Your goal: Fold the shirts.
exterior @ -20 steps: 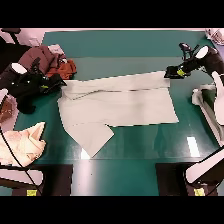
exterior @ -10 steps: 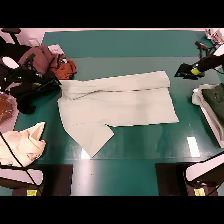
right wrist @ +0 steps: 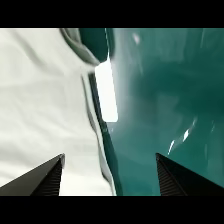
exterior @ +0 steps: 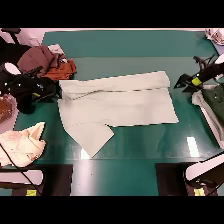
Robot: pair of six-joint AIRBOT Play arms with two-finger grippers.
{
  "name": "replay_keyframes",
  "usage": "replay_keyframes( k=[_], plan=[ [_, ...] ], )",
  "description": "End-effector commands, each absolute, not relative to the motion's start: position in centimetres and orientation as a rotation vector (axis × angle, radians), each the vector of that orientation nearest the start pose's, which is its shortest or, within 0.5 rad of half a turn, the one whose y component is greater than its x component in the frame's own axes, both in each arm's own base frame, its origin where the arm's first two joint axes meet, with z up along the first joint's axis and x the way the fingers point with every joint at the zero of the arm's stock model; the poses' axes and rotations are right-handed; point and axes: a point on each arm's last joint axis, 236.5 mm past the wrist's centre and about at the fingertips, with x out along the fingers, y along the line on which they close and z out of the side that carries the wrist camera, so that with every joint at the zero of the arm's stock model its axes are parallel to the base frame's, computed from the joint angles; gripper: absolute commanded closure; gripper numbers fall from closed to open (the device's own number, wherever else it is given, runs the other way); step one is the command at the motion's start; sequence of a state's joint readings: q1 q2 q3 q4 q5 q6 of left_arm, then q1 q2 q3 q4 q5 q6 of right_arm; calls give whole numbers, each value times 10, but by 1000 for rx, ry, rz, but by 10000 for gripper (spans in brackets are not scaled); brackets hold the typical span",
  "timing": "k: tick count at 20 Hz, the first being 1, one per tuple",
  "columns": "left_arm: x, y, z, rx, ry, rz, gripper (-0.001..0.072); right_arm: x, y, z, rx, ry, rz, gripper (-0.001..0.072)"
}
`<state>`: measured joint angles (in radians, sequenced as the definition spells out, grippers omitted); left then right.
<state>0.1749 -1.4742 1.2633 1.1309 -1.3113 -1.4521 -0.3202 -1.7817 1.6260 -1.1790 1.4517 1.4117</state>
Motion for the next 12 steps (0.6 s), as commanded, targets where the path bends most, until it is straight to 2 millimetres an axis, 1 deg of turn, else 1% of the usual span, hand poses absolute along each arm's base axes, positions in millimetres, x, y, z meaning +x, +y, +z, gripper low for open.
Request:
replay_keyframes(
  k=[1, 3, 5, 7, 9, 11, 12],
  plan=[
    [357, -38, -13, -437, 1428, -216, 136, 407, -23, -57, 544, 1557, 262, 55],
    [323, -50, -9, -456, 1445, -248, 137, 400, -25, -59, 551, 1520, 238, 55],
    [289, -70, -4, -508, 1431, -296, 137, 396, -33, -54, 550, 1458, 199, 55],
    [254, -82, -3, -538, 1412, -310, 136, 390, -39, -47, 540, 1407, 171, 55],
    [220, -96, -6, -599, 1414, -315, 136, 382, -44, -39, 533, 1374, 159, 55],
    [190, -112, -13, -689, 1445, -319, 136, 375, -41, -35, 527, 1367, 160, 55],
    [179, -121, -15, -725, 1456, -344, 136, 372, -39, -34, 529, 1366, 162, 55]
  ],
)
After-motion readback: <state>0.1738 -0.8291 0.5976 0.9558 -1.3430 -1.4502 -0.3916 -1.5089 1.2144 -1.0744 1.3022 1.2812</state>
